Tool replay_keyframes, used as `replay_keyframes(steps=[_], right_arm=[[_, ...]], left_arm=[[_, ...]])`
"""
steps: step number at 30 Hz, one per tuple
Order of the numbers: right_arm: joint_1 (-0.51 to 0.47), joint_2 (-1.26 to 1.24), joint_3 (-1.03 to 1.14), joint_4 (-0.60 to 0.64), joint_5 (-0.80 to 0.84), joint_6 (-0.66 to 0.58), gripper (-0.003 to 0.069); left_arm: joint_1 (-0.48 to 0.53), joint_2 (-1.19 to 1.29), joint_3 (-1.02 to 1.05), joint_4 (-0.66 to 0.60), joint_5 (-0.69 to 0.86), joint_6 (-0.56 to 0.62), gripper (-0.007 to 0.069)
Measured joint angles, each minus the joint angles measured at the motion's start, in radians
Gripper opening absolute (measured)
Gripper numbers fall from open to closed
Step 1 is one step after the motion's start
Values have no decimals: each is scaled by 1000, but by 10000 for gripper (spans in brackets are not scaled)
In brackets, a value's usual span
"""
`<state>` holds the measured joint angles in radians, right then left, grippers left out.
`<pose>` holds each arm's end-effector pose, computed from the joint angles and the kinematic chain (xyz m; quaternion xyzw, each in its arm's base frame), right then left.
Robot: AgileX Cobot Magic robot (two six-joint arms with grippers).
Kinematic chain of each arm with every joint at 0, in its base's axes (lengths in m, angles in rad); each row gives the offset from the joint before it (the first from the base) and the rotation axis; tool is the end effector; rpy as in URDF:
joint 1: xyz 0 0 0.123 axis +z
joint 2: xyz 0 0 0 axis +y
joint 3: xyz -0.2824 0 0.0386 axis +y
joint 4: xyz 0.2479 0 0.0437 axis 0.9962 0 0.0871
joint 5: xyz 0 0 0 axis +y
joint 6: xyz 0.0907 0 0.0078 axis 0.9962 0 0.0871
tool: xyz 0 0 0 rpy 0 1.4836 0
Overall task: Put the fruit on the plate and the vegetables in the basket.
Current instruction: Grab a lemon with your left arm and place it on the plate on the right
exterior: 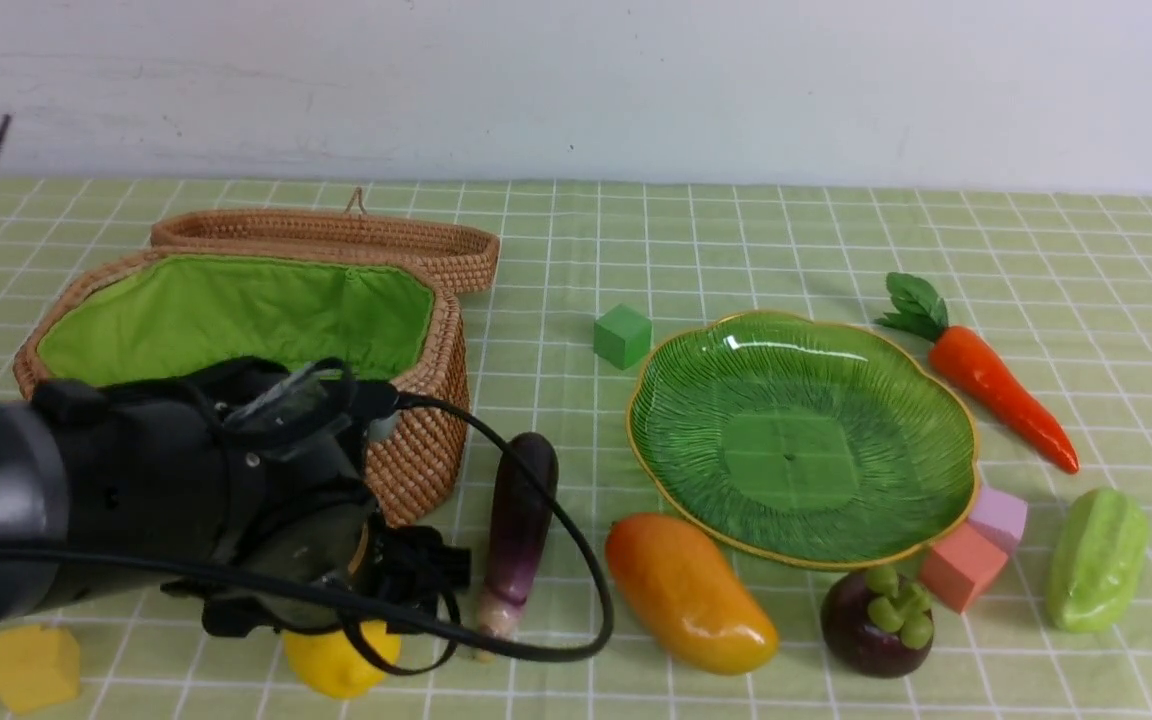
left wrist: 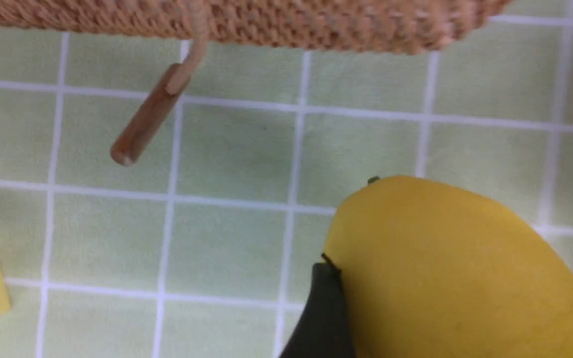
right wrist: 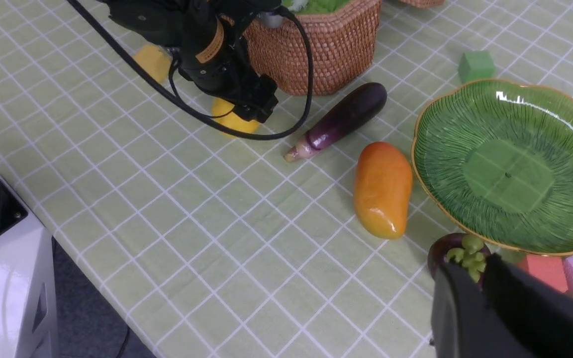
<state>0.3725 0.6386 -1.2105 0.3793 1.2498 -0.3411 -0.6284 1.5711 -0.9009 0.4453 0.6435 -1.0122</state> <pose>0.0376 0.0490 0.4473 -0.3324 0.8008 0.1931 0.4593 0.2514 -0.1536 0.2044 -0.0347 0.9721 -0.0125 0.2315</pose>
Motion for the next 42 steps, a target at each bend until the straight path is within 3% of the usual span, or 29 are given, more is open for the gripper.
replay_keyframes(steps=[9,14,19,20,24,33,40,42], right_arm=[[0,0,1,-4,-19,0,86],[0,0,1,-86,-47,66,87],[0,0,1,-252,-82,213,93],[0,0,1,-319,-82,268,95],[0,0,1,-408,-83,356,97],[0,-24,1,-385,-48,387,104],[0,-53,1,-379,-36,389,107],[0,-56,1,-379,-34,389,107]], left_arm=[[-140,-105,0,-22,65,30,587],[-223,-130,-44,-20,25,86,585],[-238,-110,-129,16,-207,175,585],[-231,-76,-171,32,-324,201,585],[-213,82,-324,57,-540,234,585],[-185,486,-704,125,-466,249,585],[-183,597,-814,129,-407,251,588],[-184,596,-818,130,-397,252,620]])
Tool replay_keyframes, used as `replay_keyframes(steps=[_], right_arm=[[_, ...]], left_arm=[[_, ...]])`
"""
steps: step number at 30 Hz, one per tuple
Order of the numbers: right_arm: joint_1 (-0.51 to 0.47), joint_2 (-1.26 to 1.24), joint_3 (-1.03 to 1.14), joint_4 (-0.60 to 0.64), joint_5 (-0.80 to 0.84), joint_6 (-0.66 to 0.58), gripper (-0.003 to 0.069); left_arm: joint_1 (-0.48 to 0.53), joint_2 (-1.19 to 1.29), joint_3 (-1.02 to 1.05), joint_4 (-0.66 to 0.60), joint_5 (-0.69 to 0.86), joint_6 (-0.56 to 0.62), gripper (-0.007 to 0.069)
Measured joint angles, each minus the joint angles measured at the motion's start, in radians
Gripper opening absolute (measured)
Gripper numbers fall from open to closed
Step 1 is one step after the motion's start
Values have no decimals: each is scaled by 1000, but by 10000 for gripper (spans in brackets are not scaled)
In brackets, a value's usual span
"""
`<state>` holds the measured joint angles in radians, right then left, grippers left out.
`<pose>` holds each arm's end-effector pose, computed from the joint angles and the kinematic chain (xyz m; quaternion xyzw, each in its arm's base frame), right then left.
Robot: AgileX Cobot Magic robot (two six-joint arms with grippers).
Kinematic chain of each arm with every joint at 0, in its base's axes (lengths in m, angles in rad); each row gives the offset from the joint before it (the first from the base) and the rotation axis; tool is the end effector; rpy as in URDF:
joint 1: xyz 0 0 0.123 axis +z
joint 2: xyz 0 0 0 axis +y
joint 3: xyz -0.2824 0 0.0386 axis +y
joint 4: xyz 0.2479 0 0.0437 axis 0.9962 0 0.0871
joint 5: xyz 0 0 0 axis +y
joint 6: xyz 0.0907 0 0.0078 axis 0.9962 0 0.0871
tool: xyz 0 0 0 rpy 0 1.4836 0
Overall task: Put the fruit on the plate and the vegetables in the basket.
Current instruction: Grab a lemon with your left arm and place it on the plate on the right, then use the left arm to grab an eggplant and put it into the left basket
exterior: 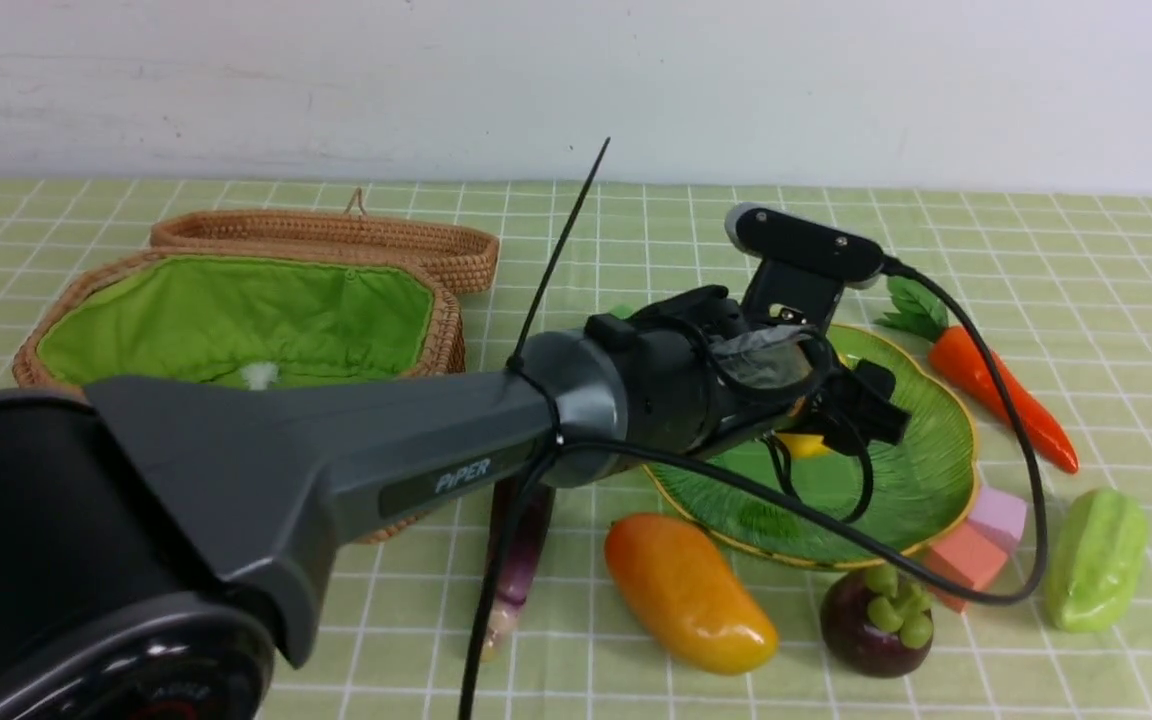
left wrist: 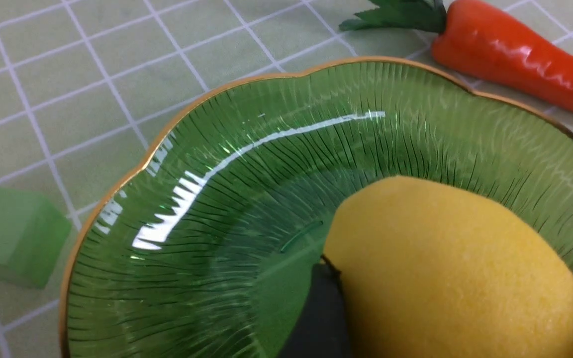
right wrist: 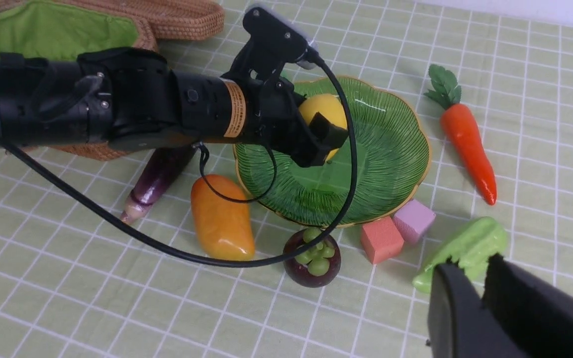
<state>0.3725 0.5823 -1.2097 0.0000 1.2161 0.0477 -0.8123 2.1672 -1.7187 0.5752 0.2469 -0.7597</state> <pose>0.0374 0.0146 0.4476 -0.1391 0.8491 0.1063 0.4983 0.3588 -0.3609 0.2181 0.2340 0.8441 -0.1807 0.4473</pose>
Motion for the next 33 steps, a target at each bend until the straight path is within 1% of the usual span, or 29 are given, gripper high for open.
replay_keyframes(steps=[2,5,7,12,14,17,18,21,22,24,25,28,30,33], right_arm=[[0,-2,0,0,1,-9,107],[0,-2,0,0,1,-26,107],[0,-2,0,0,1,-33,110],[0,-3,0,0,-8,-41,113],[0,-3,0,0,-10,-41,115],[0,-3,0,0,-10,-41,118],[0,-3,0,6,-10,-41,118],[0,-3,0,29,-10,-42,120],[0,-3,0,39,-14,-48,121],[0,-3,0,56,-24,-48,123],[0,-3,0,63,-27,-54,123],[0,-3,0,80,-40,-69,125],[0,-3,0,88,-41,-72,125],[0,-3,0,92,-43,-73,125]], left_arm=[[-1,-10,-2,0,17,0,652],[-2,-37,-3,0,52,1,666],[-7,-72,-6,-3,104,1,657],[-26,-138,-7,-15,210,1,594],[-51,-178,-7,-22,312,1,545],[-98,-240,-7,-32,488,2,433],[-105,-253,-7,-37,513,4,402],[-150,-317,-7,-68,719,25,204],[-156,-330,-7,-77,764,38,129],[-162,-359,-8,-110,860,78,10],[-162,-370,-8,-128,893,92,-8],[-162,-416,2,-184,967,165,-13],[-162,-474,43,-217,977,192,-13],[-162,-561,138,-244,980,199,-13]])
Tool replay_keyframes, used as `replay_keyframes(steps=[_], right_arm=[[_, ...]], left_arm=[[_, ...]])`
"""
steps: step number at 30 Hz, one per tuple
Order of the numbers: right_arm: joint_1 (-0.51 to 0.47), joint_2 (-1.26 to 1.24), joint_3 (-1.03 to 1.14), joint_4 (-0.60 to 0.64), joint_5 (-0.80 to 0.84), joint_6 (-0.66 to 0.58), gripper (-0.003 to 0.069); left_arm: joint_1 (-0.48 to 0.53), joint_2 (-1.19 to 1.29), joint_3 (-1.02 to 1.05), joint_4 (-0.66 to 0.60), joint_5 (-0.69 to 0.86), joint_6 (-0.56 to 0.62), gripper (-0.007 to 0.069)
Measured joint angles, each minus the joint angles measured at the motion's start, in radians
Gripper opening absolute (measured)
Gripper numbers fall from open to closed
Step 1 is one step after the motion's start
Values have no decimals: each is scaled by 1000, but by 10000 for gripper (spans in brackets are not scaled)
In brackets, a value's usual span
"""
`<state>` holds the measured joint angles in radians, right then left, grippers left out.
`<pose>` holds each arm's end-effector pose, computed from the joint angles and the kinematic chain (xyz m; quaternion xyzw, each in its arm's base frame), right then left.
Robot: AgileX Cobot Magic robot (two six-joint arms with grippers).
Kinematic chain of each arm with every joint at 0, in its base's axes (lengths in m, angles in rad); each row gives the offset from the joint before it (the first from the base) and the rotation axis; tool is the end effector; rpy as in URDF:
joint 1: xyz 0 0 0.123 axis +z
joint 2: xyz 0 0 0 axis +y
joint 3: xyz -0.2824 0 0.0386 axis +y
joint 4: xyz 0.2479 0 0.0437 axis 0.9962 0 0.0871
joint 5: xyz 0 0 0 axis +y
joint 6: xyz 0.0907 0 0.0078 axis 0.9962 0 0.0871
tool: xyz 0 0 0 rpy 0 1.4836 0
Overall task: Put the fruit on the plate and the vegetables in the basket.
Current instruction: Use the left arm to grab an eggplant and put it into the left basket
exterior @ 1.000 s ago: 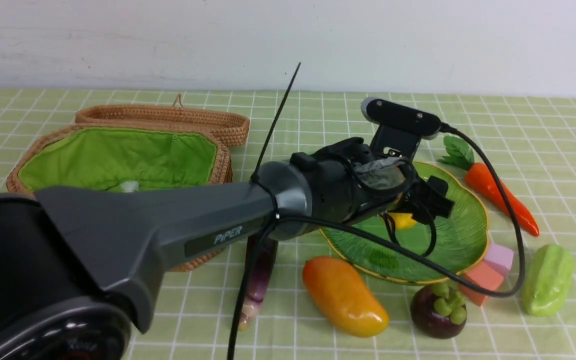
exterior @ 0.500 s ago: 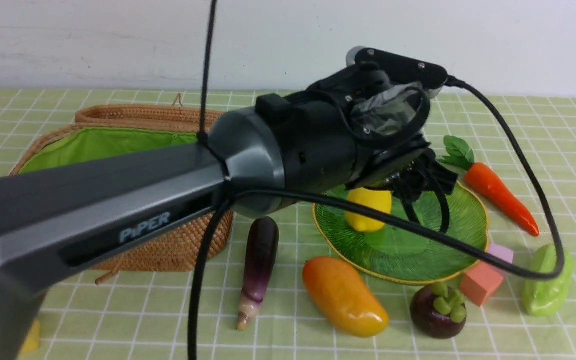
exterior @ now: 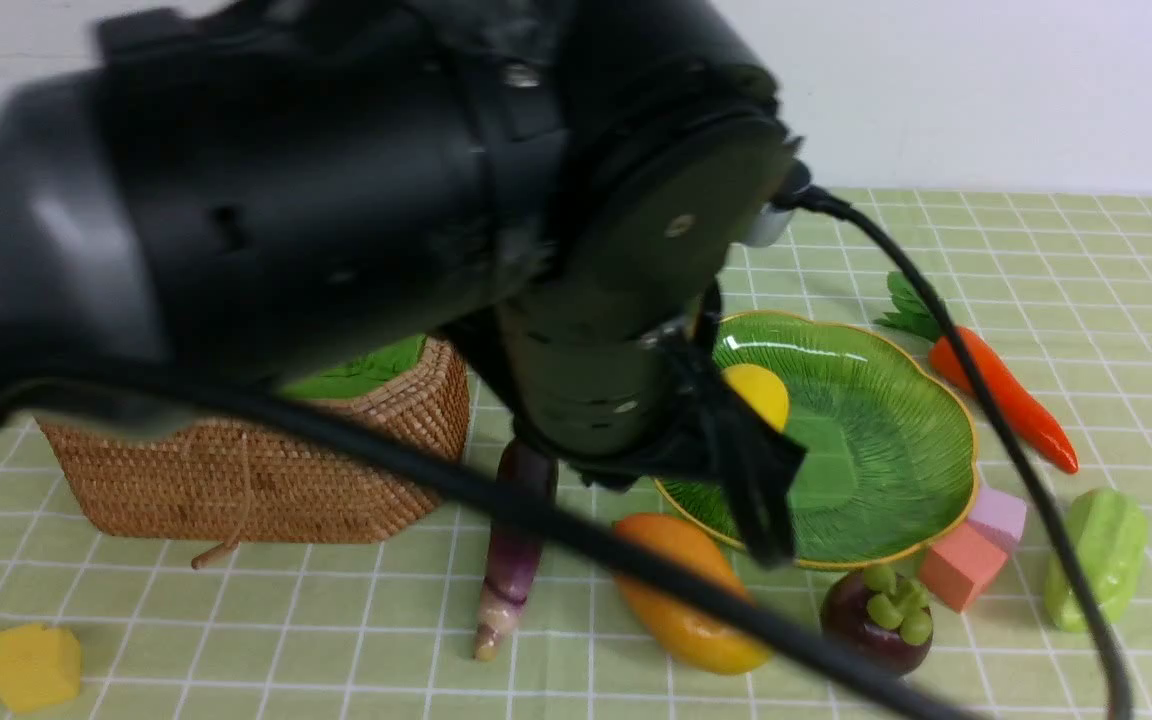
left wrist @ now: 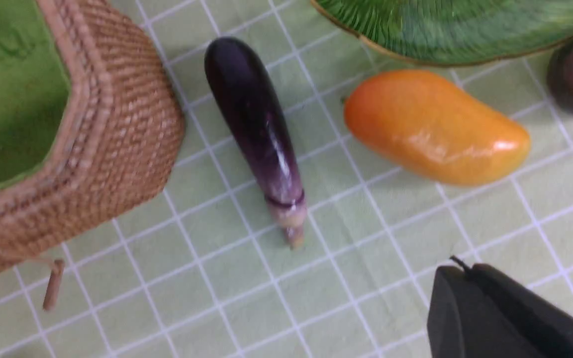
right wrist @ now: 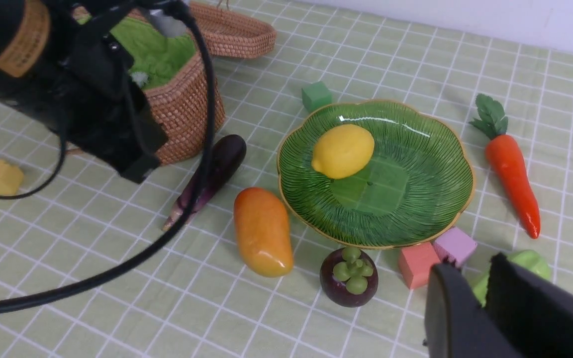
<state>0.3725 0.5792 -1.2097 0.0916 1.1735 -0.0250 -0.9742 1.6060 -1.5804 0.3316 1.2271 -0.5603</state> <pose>0.0351 0.0220 0.4514 -0.1745 0.8296 0.1359 0.5127 0.2102 -0.2597 0.3622 0.2212 0.9407 -0.0202 0.2563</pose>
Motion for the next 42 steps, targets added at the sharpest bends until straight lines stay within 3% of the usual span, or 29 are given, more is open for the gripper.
replay_keyframes(steps=[8,14,17,20,26,30,37,42], right_arm=[[0,0,0,3,-6,-2,128],[0,0,0,4,-7,-2,128],[0,0,0,4,-7,-2,128],[0,0,0,4,-8,-2,128],[0,0,0,4,-8,-2,128],[0,0,0,4,-8,-2,132],[0,0,0,4,-8,-10,135],[0,0,0,4,-8,-21,139]], left_arm=[[60,-170,382,-129,-212,-15,-13],[218,-87,403,-223,-357,25,-13],[241,-42,403,-224,-397,33,-1],[242,2,403,-215,-429,35,57],[242,115,403,-156,-475,7,339],[242,174,403,-69,-498,-85,473],[242,250,403,-8,-574,-140,492],[253,295,403,-3,-606,-144,403]])
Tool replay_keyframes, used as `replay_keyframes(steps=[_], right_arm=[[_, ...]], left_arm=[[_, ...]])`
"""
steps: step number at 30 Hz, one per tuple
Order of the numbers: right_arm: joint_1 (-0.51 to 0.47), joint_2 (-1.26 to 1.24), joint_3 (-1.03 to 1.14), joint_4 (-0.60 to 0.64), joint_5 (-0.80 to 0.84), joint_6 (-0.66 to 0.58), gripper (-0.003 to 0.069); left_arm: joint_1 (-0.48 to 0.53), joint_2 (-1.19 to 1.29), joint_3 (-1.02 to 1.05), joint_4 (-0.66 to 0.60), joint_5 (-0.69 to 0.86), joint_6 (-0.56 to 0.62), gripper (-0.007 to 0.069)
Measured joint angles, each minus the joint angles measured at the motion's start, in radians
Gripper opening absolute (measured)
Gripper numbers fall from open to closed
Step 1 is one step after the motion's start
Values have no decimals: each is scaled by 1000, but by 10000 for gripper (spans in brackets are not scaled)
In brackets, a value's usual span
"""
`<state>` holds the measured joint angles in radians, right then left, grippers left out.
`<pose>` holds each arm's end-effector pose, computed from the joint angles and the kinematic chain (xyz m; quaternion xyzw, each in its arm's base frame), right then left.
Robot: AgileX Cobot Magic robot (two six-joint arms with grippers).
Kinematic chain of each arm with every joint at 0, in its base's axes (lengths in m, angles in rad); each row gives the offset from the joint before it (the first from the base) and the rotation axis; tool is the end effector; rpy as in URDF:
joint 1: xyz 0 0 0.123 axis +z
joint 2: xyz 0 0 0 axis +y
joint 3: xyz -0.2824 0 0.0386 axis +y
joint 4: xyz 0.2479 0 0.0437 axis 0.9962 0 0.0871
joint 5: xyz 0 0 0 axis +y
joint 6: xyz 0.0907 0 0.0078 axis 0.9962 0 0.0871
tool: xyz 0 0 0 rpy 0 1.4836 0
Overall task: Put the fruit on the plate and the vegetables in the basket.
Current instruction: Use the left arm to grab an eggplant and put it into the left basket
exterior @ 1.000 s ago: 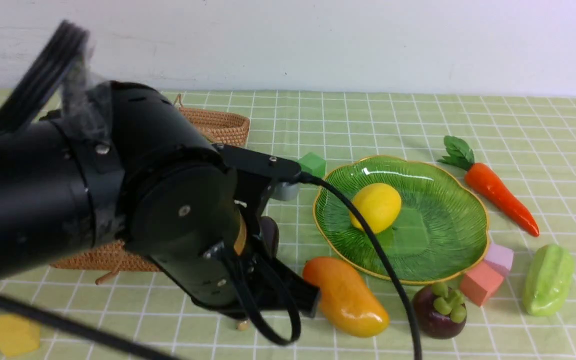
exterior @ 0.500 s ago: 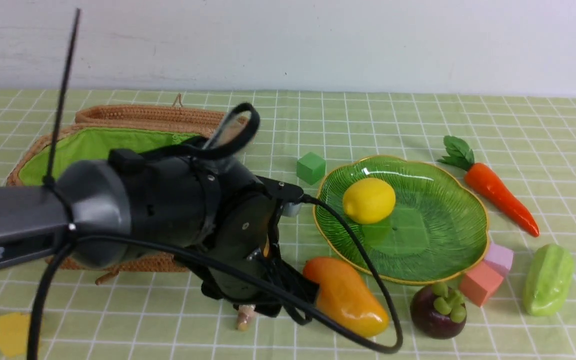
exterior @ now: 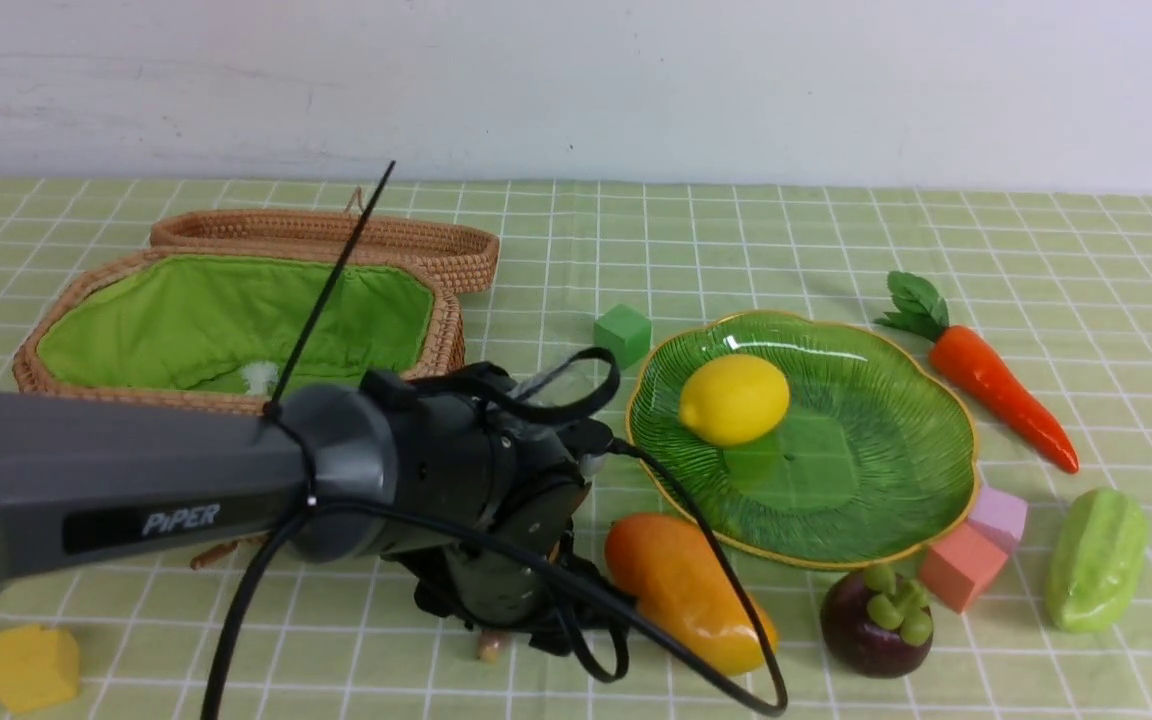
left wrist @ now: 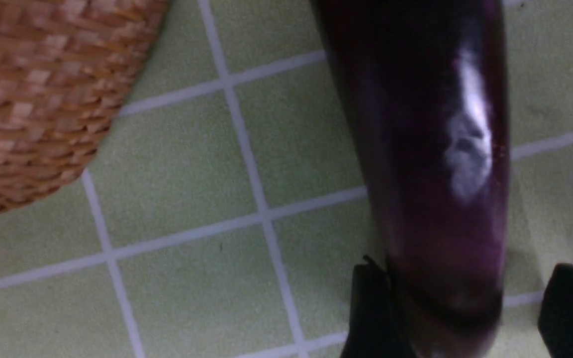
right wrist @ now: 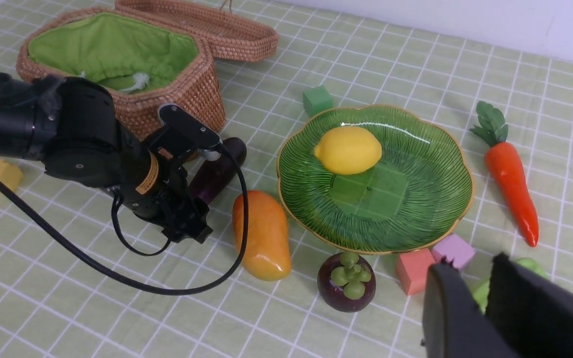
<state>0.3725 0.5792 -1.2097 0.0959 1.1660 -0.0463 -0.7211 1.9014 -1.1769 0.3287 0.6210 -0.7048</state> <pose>0.0353 0.0224 0.4520 -0.1831 0.8256 0.1330 0.5169 0.2910 -0.2330 0.1616 0.1246 0.9735 -0.0136 0.1912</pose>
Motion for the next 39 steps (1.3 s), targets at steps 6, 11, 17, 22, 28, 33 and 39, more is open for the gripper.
replay_keyframes(steps=[6,11,17,22,28,33,39], right_arm=[[0,0,0,24,2,-4,139],[0,0,0,34,11,-4,141],[0,0,0,37,15,-4,141],[0,0,0,43,-5,-4,123],[0,8,0,64,-89,-26,72],[0,43,0,134,-128,-95,41],[0,94,0,229,-125,-190,39]], left_arm=[[14,0,0,15,-4,0,259],[12,-7,0,15,15,1,260],[-91,-145,0,18,81,39,260],[-166,-291,0,55,104,60,260],[-142,-445,0,178,113,139,260],[5,-491,-1,285,96,208,260],[272,-447,-1,294,-58,351,260]])
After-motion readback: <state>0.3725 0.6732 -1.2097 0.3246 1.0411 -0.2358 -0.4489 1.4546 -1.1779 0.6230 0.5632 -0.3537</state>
